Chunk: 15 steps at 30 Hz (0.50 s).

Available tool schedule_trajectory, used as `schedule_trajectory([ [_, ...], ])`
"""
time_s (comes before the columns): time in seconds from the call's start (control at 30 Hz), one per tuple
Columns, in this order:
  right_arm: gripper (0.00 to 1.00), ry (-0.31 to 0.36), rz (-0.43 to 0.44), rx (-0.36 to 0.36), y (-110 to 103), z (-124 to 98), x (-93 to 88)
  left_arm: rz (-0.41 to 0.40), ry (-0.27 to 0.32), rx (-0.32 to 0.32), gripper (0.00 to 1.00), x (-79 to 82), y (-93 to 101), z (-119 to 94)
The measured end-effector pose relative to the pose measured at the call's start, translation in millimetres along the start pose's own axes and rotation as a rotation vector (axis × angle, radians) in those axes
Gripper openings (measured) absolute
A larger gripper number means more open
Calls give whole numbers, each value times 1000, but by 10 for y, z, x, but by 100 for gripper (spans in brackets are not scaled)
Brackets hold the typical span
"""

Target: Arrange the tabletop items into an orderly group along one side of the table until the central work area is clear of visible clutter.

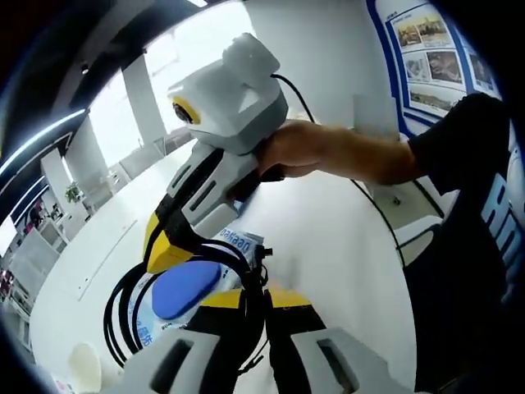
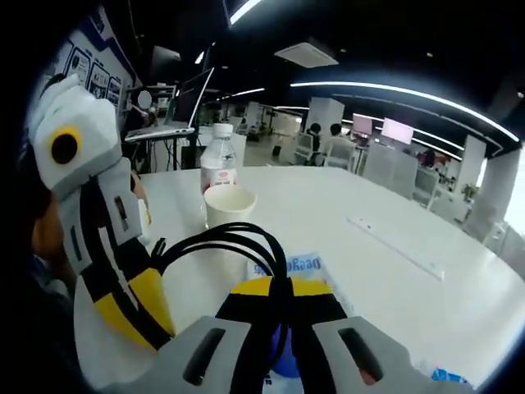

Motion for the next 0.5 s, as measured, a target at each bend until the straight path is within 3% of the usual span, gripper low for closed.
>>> schedule_trajectory([
  [0.5, 3, 34, 22, -36, 62, -311, -67, 50, 16, -28, 7, 174, 200, 119],
])
Point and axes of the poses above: the point that each gripper's makers call its tool centre point, and the gripper's own axes: z roughly forward along the fingers, y roughly to its right, x roughly out of its top, the point moved 9 cm from there along -z, roughly backward along the fingers, and after that the axes turned 12 degrees about -x, right-handed, at the moved point
